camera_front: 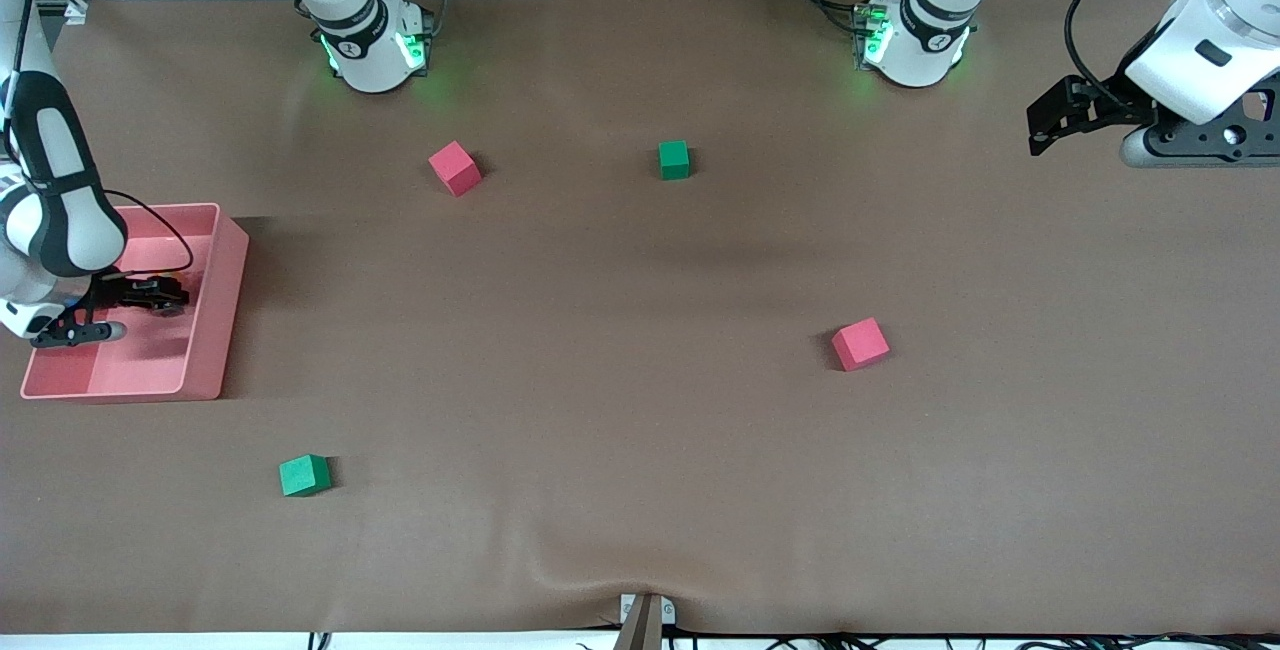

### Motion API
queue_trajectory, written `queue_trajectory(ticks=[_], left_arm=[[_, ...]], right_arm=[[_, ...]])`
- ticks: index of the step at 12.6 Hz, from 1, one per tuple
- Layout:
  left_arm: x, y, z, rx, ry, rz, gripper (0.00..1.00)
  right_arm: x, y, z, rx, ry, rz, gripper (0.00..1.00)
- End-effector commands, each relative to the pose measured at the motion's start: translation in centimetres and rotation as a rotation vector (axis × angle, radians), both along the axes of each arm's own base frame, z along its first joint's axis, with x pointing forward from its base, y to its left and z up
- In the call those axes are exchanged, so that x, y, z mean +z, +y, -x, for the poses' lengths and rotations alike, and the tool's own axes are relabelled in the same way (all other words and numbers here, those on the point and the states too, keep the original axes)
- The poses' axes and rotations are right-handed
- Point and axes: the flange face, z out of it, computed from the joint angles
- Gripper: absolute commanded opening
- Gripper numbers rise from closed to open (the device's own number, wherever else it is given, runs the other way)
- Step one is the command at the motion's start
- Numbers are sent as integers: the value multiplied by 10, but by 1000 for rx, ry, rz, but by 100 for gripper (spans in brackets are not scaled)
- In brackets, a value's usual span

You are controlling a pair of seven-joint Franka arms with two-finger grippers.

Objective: Place and upright button with both arms
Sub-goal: 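Grasp the blue button with the right gripper inside the tray, then carry the button to mid-table with the right gripper while the left gripper approaches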

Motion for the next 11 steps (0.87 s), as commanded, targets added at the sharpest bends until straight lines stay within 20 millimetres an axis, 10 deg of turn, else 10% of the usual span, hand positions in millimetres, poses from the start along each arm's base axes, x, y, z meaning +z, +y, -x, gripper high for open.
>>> queue_trajectory(ticks=[1, 7, 11], left_arm=[[2, 0, 6, -5, -15, -6, 100], [2, 0, 5, -5, -15, -6, 100], [1, 0, 4, -4, -13, -4, 100]], right_arm=[[7, 0, 0, 9, -23, -10, 0], [85, 12, -47, 54, 60, -51, 0], [160, 55, -81, 49, 121, -34, 0]])
